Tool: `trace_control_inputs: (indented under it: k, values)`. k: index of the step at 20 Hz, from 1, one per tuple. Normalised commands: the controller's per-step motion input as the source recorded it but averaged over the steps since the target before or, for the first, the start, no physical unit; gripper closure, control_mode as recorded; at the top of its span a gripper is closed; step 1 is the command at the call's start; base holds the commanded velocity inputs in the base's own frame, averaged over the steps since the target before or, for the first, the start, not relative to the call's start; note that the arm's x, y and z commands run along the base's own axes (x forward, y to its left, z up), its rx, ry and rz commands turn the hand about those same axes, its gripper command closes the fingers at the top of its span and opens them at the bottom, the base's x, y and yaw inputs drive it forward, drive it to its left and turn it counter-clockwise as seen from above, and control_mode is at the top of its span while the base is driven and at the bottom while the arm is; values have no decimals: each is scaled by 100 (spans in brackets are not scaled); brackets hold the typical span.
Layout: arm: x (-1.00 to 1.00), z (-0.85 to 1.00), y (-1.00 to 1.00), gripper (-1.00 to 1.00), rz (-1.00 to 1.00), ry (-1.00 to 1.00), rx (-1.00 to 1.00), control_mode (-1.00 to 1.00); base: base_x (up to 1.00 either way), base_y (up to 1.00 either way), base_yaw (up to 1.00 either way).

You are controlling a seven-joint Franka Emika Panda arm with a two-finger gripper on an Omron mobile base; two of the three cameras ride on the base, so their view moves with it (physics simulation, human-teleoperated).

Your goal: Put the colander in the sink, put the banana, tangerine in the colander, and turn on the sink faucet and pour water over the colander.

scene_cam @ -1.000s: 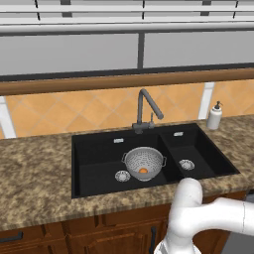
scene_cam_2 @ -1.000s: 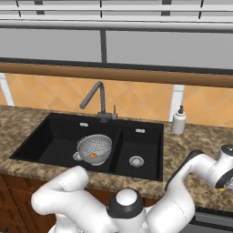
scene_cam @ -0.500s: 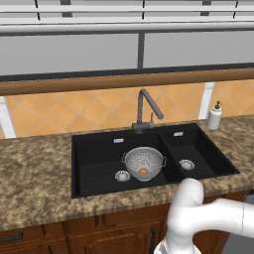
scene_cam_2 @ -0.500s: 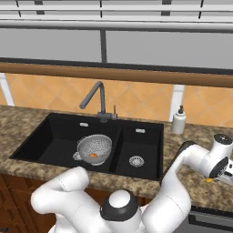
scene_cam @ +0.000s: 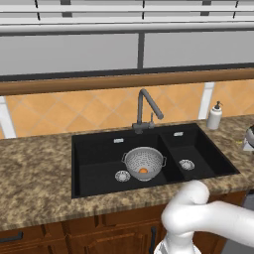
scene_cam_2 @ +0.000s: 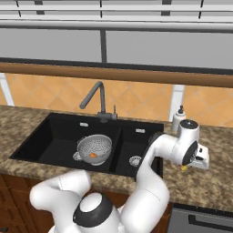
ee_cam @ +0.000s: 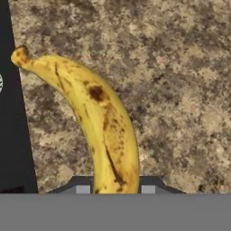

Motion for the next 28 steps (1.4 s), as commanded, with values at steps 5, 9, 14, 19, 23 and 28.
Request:
trace_control_inputs:
  k: [5,9,14,19,23,28]
  values:
    - [20,27,100,100,8,-7,-3,-100,0,0,0]
    - [59,37,100,100,3,-1,0,-100,0,0,0]
    - [57,25,100,100,2,0,0,-100,0,0,0]
    - [26,7,100,100,9,0,0,-100,0,0,0]
    - [-1,-20,100,100,18,-1,0,-100,0,0,0]
    - [-8,-54,100,100,16,-2,2,-100,0,0,0]
